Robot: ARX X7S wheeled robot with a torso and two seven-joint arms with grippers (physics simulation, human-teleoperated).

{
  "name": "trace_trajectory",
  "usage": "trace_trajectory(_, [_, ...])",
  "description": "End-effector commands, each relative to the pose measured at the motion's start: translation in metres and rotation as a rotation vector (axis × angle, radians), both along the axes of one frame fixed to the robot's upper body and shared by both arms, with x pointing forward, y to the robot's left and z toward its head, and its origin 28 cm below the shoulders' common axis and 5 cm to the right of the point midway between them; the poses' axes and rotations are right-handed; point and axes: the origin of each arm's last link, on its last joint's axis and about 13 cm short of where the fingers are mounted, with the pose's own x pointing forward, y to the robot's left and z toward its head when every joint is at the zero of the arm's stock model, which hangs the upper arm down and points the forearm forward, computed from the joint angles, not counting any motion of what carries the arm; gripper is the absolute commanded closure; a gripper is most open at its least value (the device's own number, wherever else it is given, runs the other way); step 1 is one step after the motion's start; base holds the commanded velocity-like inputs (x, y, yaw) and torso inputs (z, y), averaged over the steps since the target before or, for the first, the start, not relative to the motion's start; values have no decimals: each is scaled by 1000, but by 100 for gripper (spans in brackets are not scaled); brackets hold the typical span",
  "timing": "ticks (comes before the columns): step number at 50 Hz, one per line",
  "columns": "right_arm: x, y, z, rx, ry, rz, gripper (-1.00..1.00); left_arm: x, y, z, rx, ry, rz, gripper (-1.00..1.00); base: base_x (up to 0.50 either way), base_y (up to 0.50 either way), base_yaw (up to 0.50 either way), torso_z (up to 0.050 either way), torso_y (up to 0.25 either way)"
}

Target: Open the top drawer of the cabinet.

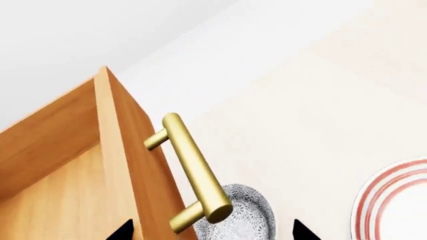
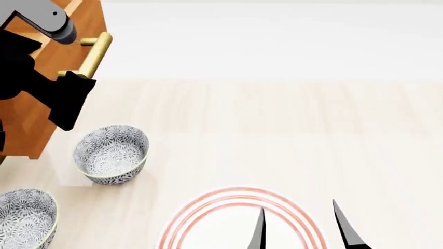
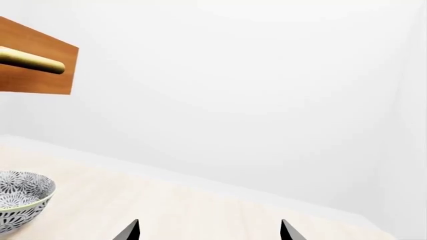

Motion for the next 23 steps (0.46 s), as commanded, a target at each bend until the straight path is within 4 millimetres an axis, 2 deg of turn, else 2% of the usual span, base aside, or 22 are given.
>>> trace_trajectory(1, [-1,-1,-1,1,0,-3,-100,1,-16,-9,-87,67,-108,-100,0,0,0,0,0])
trace_trajectory(9, [-1,-2,-1,2,-1,-6,-100,3,-23,-12,-93,74,-131,-100,0,0,0,-1,0])
trace_trajectory(14, [-1,-3,-1,4,-1,-10,-100,0,-24,-7,-92,43,-131,-100,0,0,0,0,0])
trace_trajectory(18, [-1,-4,0,4,-3,-15,-100,-8,-19,-2,-57,-110,-48,-100,0,0,0,0,0])
trace_trajectory(19, [-1,-4,0,4,-5,-16,-100,-14,-17,0,-56,-220,-1,-100,0,0,0,0,0])
trace_trajectory(20, [-1,-4,0,4,-6,-16,-100,-18,-17,0,-61,-227,-6,-100,0,0,0,0,0])
trace_trajectory(21, [-1,-4,1,4,-8,-19,-100,-29,-17,-1,-64,-336,15,-100,0,0,0,0,0])
trace_trajectory(23, [-1,-5,2,3,-11,-24,-100,-41,-18,-2,-71,-411,29,-100,0,0,0,0,0])
